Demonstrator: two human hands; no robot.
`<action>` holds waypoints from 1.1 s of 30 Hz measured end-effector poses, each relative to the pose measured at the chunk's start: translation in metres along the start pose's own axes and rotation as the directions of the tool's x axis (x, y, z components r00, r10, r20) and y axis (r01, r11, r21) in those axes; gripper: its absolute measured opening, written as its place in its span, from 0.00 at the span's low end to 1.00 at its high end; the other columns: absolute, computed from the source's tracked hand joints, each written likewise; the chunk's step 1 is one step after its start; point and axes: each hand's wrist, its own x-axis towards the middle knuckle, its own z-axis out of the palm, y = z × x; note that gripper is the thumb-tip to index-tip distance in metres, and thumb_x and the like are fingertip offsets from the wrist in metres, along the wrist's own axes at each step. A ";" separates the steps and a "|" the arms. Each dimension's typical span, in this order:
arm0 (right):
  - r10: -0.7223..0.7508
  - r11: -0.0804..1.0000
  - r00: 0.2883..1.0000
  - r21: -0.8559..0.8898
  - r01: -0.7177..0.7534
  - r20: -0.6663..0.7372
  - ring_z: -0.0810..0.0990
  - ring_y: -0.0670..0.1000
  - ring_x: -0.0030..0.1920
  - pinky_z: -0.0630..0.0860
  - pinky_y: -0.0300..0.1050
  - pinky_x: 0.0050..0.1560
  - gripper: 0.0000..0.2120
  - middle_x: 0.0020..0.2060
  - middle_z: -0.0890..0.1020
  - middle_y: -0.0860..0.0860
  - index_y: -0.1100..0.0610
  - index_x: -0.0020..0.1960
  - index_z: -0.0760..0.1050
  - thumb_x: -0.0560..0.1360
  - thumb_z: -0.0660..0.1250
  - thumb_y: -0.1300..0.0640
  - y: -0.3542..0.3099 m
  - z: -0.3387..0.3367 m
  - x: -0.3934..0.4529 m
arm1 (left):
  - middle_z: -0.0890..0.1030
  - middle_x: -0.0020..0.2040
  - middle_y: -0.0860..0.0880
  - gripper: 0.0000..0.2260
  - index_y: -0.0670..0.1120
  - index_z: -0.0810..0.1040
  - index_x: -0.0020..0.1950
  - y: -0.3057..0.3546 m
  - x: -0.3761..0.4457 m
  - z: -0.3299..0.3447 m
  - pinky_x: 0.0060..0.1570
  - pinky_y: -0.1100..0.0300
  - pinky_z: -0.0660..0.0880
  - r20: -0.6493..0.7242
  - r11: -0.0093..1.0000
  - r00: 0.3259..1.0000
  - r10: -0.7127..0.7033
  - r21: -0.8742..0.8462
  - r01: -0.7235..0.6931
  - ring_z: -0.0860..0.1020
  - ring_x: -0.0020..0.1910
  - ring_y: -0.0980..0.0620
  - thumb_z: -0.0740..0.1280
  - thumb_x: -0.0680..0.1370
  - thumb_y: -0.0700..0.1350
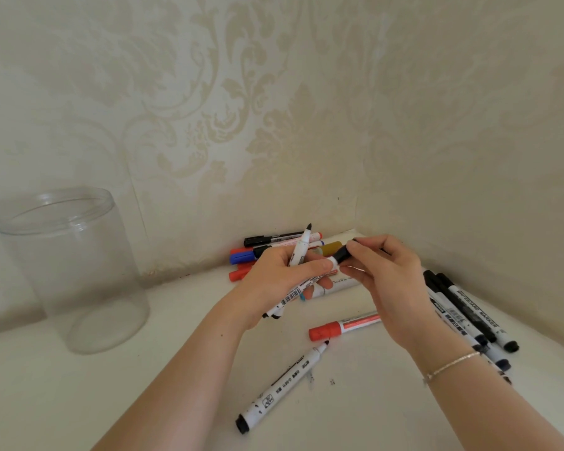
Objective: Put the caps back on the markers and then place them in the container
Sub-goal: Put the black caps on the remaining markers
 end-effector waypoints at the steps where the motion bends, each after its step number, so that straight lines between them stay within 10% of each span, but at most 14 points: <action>1: 0.001 1.000 1.000 0.020 -0.001 0.007 0.84 0.52 0.39 0.81 0.43 0.45 0.03 0.41 0.84 0.59 0.65 0.47 0.77 0.75 0.67 0.65 0.000 0.001 -0.001 | 0.85 0.38 0.48 0.03 0.50 0.83 0.42 -0.001 0.000 0.000 0.30 0.68 0.71 -0.012 1.000 1.000 0.004 -0.008 -0.004 0.75 0.28 0.56 0.71 0.75 0.48; 24: -0.024 0.994 1.000 -0.103 0.023 -0.004 0.84 0.50 0.34 0.80 0.37 0.38 0.04 0.34 0.85 0.56 0.61 0.41 0.77 0.71 0.73 0.64 0.000 0.012 -0.004 | 0.80 0.28 0.52 0.08 0.46 0.79 0.37 -0.013 0.003 0.000 0.30 0.69 0.70 -0.071 0.960 0.973 0.219 0.192 -0.202 0.71 0.23 0.55 0.70 0.76 0.46; 33: 0.033 0.996 0.999 -0.085 -0.032 0.004 0.84 0.51 0.34 0.81 0.43 0.36 0.05 0.41 0.83 0.59 0.57 0.52 0.71 0.77 0.64 0.63 0.005 0.021 -0.005 | 0.85 0.41 0.48 0.09 0.44 0.82 0.45 -0.017 0.015 0.004 0.44 0.57 0.79 -0.075 0.967 0.976 0.202 0.174 -0.187 0.82 0.37 0.51 0.68 0.77 0.50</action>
